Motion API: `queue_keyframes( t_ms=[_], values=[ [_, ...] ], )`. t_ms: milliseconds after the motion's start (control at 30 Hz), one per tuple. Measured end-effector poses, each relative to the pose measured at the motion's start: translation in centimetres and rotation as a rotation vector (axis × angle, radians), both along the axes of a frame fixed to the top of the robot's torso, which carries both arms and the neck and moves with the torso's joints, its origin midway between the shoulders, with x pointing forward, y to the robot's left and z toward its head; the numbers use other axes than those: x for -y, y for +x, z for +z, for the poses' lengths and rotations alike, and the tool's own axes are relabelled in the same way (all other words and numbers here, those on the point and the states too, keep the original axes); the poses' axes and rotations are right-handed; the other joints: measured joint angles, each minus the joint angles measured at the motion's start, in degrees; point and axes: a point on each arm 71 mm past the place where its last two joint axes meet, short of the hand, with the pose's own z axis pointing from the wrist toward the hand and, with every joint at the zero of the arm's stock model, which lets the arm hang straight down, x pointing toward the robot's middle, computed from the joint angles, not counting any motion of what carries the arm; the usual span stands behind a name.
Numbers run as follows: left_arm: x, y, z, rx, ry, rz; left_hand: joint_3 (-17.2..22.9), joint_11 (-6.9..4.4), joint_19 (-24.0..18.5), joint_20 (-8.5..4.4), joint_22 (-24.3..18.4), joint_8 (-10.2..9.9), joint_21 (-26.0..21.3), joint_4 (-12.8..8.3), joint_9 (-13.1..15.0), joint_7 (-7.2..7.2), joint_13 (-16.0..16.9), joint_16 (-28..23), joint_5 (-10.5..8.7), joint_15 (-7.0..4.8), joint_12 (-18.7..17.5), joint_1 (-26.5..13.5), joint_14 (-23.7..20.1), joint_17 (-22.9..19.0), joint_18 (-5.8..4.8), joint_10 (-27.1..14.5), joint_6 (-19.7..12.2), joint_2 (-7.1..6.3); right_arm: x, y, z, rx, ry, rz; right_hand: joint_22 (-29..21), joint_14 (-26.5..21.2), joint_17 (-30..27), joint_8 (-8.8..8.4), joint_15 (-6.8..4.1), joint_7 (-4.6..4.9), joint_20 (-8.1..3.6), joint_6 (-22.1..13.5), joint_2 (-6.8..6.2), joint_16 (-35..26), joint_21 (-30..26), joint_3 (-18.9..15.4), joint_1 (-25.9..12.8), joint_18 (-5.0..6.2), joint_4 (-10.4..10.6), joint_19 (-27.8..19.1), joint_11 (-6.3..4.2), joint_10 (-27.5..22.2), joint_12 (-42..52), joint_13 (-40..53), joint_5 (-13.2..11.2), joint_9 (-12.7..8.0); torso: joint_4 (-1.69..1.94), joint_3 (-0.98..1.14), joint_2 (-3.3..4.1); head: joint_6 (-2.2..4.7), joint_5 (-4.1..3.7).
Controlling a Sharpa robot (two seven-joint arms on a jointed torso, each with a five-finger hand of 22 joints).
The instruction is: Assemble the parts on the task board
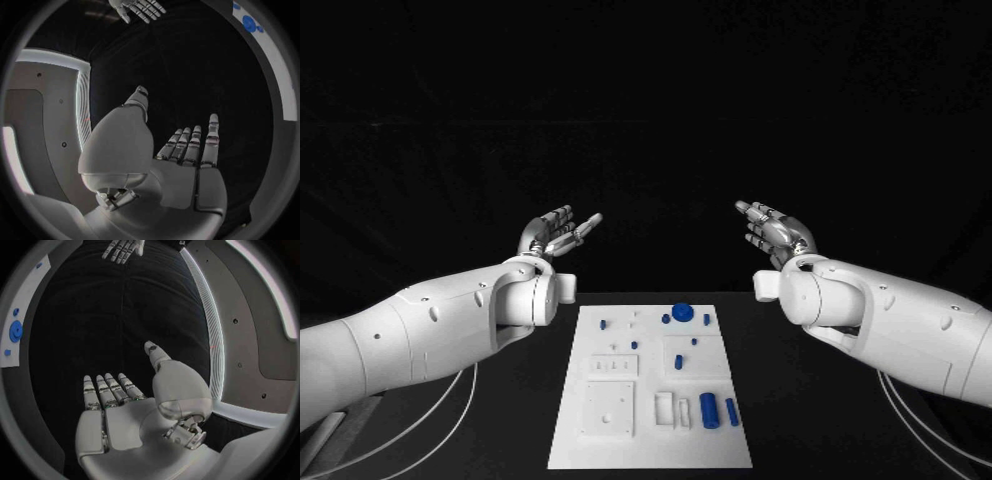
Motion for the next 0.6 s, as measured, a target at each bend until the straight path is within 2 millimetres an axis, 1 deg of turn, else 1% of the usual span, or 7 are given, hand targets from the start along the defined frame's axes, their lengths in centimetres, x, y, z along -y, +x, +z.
queue_keyframes(
  t_ms=[67, 100, 200, 300, 467, 533, 600],
  values=[
    [-0.5, 0.9, 0.5, -0.007, 0.01, 0.0, 0.1, 0.08, 1.1, 0.35, 0.2, 0.0, 0.0, 0.5, 0.1, 0.11, 0.1, 0.0, 0.26, 0.24, 0.2, 2.1, 0.8, 0.1, 0.52, 0.7, 0.6, -0.28, 0.7, 1.1, 0.5, -0.018, 0.01, 0.023, 0.1, 0.7, 0.1, 0.0, 0.33, -0.08, 0.58, 0.8, 0.12, 0.0, 0.0, 0.2, 2.4, 0.9, -0.2, 0.6, 0.3, 0.7, 0.0, 0.1, 0.7, 0.1, 0.0, 0.0, 0.0, -0.01, 0.01],
    [-0.7, 1.2, 0.6, -0.011, 0.012, -0.002, 0.2, 0.16, 1.4, 0.4, 0.2, 0.0, 0.0, 0.6, 0.1, 0.24, 0.1, 0.0, 0.25, 0.24, 0.2, 2.6, 0.9, 0.1, 0.88, 0.9, 0.8, -0.43, 0.9, 1.5, 0.7, -0.026, 0.014, 0.034, 0.1, 0.7, 0.1, 0.0, 0.33, -0.08, 0.58, 0.8, 0.2, 0.0, 0.0, 0.2, 2.5, 0.89, -0.3, 0.6, 0.3, 0.7, 0.0, 0.1, 0.8, 0.1, 0.0, 0.0, 0.0, -0.01, 0.01],
    [-1.0, 1.9, 1.0, -0.022, 0.017, -0.008, 0.2, 0.16, 1.5, 0.5, 0.2, 0.0, 0.0, 0.6, 0.1, 0.26, 0.1, 0.0, 0.25, 0.18, 0.3, 2.7, 1.0, 0.1, 0.88, 0.9, 0.8, -0.48, 1.5, 2.4, 1.2, -0.048, 0.022, 0.066, 0.1, 1.1, 0.1, 0.0, 0.49, -0.09, 0.58, 0.8, -0.2, 0.0, 0.0, 0.4, 4.9, 0.9, -1.0, 0.6, 0.49, 0.9, 0.0, 0.1, -0.1, 0.1, -0.01, 0.0, 0.0, -0.02, 0.01],
    [-1.2, 2.4, 1.3, -0.034, 0.017, -0.017, 0.2, 0.17, 1.5, 0.5, 0.2, 0.1, 0.0, 0.6, 0.1, 0.26, 0.1, 0.0, 0.25, 0.18, 0.3, 2.7, 1.0, 0.1, 0.88, 0.8, 0.8, -0.48, 2.0, 3.2, 1.5, -0.078, 0.028, 0.11, 0.1, 1.5, 0.1, 0.0, 0.32, 0.04, 0.69, 1.3, -0.23, 0.0, 0.0, -3.0, 9.3, 0.89, -0.2, 0.7, 0.23, 1.3, 0.2, 0.1, -1.3, 0.1, 0.0, 0.0, 0.0, -0.02, 0.01],
    [-1.2, 2.5, 1.2, -0.054, 0.01, -0.034, 0.2, 0.33, 1.7, 0.41, 0.2, 0.2, 0.2, 0.7, 0.1, 0.53, 0.1, 0.2, 0.25, 0.18, 0.3, 2.9, 1.5, 0.1, 0.87, 1.6, 1.3, -0.31, 2.2, 3.7, 1.7, -0.119, 0.03, 0.175, 0.2, 3.2, 0.2, 0.0, 0.48, 0.14, 0.77, 2.3, -0.69, 0.0, 0.2, -3.5, 11.9, 0.9, -1.3, 1.7, 0.51, 3.0, 0.2, 0.2, -2.0, 0.1, 0.0, 0.0, 0.0, -0.02, 0.01],
    [-1.2, 2.5, 1.1, -0.06, 0.008, -0.04, 0.5, 0.55, 2.6, 0.45, 0.3, 0.2, 0.4, 0.7, 0.1, 0.83, 0.1, 0.2, 0.25, 0.06, 0.3, 3.3, 2.3, 0.2, 0.88, 2.5, 1.9, 0.07, 2.2, 3.8, 1.5, -0.127, 0.019, 0.193, 0.7, 7.4, 0.5, 0.51, 0.8, 0.21, 0.41, 5.6, -1.04, 0.6, 1.2, -3.4, 13.7, 2.46, -2.4, 7.0, 0.72, 6.9, 0.4, 0.4, -2.0, 0.4, -0.01, -0.01, -0.01, -0.1, 0.15],
    [-1.1, 2.5, 1.1, -0.063, 0.005, -0.045, 1.2, 0.92, 4.2, 0.47, 0.4, 0.2, 0.6, 0.7, 0.2, 1.04, 0.2, 0.4, 0.25, 0.13, 0.3, 3.4, 4.4, 0.3, 0.88, 3.9, 2.7, 0.82, 2.3, 3.9, 0.7, -0.131, -0.019, 0.198, 1.1, 13.7, 0.8, 0.51, 0.81, 0.44, -0.12, 9.0, -1.2, 0.9, 1.9, -3.1, 15.1, 2.65, -3.4, 12.0, 0.81, 11.1, 0.7, 0.7, -2.0, 0.6, -0.02, -0.03, 0.0, -0.51, 0.49]
  ],
)
